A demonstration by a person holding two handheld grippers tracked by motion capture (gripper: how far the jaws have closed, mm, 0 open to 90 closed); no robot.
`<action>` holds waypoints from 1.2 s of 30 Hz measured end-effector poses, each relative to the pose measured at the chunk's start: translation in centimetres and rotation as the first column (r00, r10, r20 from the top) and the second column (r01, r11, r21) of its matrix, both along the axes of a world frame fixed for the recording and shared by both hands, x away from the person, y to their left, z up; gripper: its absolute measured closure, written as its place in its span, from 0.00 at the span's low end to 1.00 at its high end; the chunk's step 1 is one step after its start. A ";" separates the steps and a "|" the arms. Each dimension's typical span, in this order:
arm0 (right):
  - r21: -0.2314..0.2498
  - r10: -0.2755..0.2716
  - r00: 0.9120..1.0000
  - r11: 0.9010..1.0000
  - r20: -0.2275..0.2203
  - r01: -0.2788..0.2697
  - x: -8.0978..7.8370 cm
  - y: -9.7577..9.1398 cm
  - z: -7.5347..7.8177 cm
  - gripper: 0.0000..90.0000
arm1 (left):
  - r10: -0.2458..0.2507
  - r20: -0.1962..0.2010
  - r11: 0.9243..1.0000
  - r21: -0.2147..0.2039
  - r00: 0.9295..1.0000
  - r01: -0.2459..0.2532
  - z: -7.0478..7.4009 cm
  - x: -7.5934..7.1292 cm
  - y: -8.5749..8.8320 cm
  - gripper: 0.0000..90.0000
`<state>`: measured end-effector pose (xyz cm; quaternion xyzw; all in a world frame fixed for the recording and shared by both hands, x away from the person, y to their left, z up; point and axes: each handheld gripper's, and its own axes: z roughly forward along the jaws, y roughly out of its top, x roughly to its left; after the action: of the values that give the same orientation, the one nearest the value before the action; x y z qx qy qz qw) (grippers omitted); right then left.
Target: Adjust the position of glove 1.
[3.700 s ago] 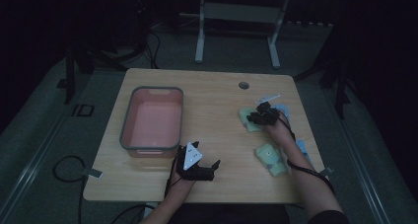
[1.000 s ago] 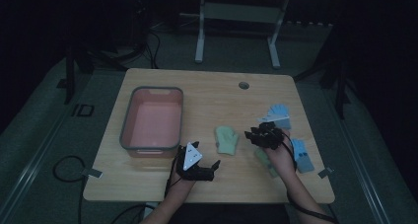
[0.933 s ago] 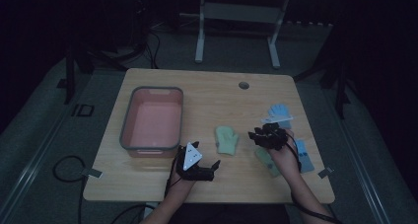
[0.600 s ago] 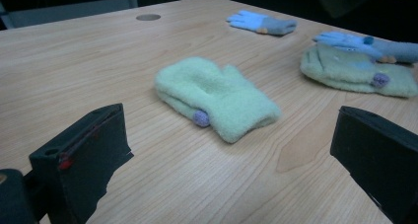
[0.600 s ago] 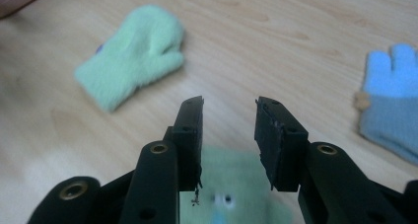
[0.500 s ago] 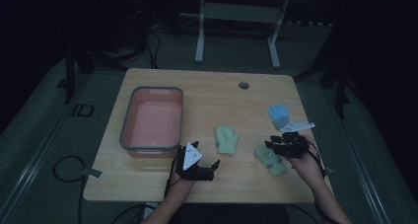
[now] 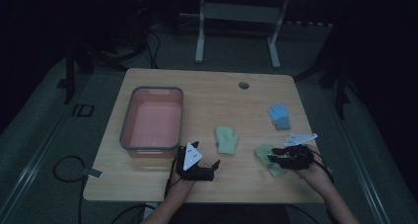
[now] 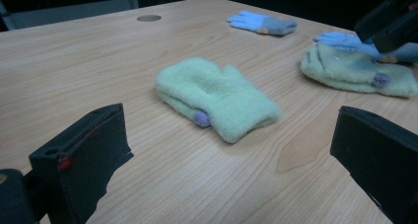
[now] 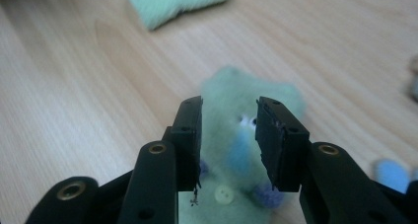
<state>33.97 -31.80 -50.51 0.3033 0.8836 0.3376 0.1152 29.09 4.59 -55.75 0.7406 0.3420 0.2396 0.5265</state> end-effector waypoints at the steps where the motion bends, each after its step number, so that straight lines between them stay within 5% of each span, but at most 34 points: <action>1: -0.009 0.005 1.000 1.000 0.001 -0.005 0.0 0.0 -0.3 0.68 | 0.000 0.000 1.000 0.000 1.000 0.000 0.0 0.0 0.0 0.01; 10: -0.058 -0.006 1.000 0.998 -0.018 0.005 1.0 -0.4 -2.9 0.68 | 0.001 -0.001 1.000 -0.003 1.000 -0.001 0.0 0.0 0.0 0.01; 15: -0.076 -0.005 1.000 0.997 0.000 0.005 0.8 0.1 -3.1 0.86 | 0.003 0.002 1.000 0.001 1.000 -0.003 0.0 0.0 0.0 0.01; 20: -0.054 -0.104 0.994 0.993 0.025 0.105 0.3 0.6 -2.9 0.96 | 0.008 0.003 1.000 -0.002 1.000 -0.008 0.0 0.0 0.0 0.01; 27: 0.050 -0.260 0.962 0.965 0.083 0.257 0.4 1.8 0.2 0.97 | 0.011 0.006 1.000 0.002 1.000 -0.011 0.0 -0.1 0.0 0.01; 36: 0.035 -0.394 0.909 0.919 0.135 0.393 2.1 4.4 1.2 0.97 | 0.013 0.006 1.000 -0.001 1.000 -0.013 0.0 -0.1 0.0 0.01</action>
<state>36.05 -27.44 -49.32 0.4513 0.7929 0.3309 0.2412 29.02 4.60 -55.75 0.7375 0.3454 0.2451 0.5261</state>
